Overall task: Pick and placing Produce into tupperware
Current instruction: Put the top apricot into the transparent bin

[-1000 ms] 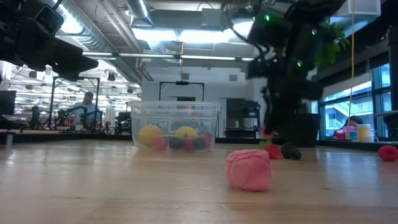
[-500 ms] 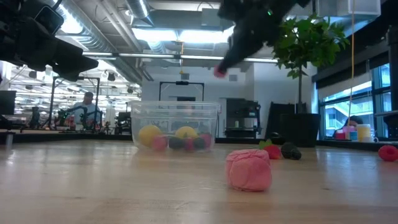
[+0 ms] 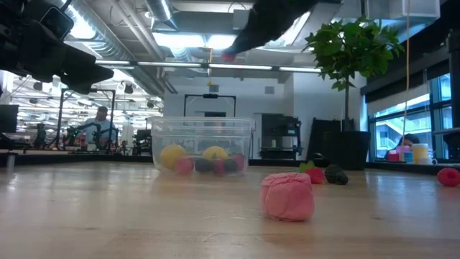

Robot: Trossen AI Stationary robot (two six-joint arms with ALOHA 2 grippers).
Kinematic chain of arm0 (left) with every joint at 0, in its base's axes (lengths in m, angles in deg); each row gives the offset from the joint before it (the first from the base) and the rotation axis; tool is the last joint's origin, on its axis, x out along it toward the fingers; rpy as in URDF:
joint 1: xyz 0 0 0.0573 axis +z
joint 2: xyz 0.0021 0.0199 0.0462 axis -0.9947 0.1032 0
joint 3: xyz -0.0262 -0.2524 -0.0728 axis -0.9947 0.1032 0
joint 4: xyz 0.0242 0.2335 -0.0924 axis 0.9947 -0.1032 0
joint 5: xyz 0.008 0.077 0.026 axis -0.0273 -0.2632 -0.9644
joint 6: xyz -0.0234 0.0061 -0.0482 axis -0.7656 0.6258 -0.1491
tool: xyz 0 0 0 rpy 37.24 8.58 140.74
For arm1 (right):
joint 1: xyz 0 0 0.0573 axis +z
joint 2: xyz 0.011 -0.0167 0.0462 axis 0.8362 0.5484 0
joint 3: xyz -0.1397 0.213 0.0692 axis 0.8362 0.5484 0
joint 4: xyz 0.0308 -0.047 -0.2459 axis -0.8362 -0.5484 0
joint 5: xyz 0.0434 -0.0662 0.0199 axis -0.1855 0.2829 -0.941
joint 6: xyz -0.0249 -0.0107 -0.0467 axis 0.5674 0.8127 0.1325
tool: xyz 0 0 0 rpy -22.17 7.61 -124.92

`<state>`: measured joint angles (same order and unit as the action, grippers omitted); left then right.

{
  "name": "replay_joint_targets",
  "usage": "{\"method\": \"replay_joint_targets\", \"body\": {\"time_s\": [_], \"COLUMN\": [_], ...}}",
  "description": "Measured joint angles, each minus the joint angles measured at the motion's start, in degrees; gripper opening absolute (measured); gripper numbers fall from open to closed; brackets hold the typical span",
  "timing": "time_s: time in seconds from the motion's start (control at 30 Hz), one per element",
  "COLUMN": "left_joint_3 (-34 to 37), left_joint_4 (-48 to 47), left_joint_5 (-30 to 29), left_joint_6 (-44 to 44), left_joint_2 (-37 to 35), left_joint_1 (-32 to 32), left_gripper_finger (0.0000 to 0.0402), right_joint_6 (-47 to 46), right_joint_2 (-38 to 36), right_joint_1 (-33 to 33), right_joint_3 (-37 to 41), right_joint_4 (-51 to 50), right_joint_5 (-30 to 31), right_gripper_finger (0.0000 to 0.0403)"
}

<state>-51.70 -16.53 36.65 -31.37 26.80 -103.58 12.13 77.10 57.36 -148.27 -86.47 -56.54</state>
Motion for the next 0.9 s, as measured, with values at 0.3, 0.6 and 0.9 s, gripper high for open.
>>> {"method": "replay_joint_targets", "body": {"time_s": [0.3, 0.6, 0.9], "left_joint_3": [-0.01, -0.01, -0.01], "left_joint_4": [0.01, -0.02, -0.02], "left_joint_5": [0.02, 0.19, 0.24], "left_joint_6": [0.01, 0.02, 0.02], "left_joint_2": [0.07, 0.07, 0.07], "left_joint_1": [0.0, 0.0, -0.02], "left_gripper_finger": [0.0218, 0.0218, 0.0218], "right_joint_6": [0.72, 0.58, -0.72], "right_joint_2": [4.26, 9.71, 15.78], "right_joint_1": [0.0, -0.25, -1.32], "right_joint_3": [-0.01, -0.01, 0.01], "right_joint_4": [10.25, 14.4, 14.76], "right_joint_5": [-6.03, -6.12, -6.09], "right_gripper_finger": [0.0084, 0.0084, 0.0084]}}
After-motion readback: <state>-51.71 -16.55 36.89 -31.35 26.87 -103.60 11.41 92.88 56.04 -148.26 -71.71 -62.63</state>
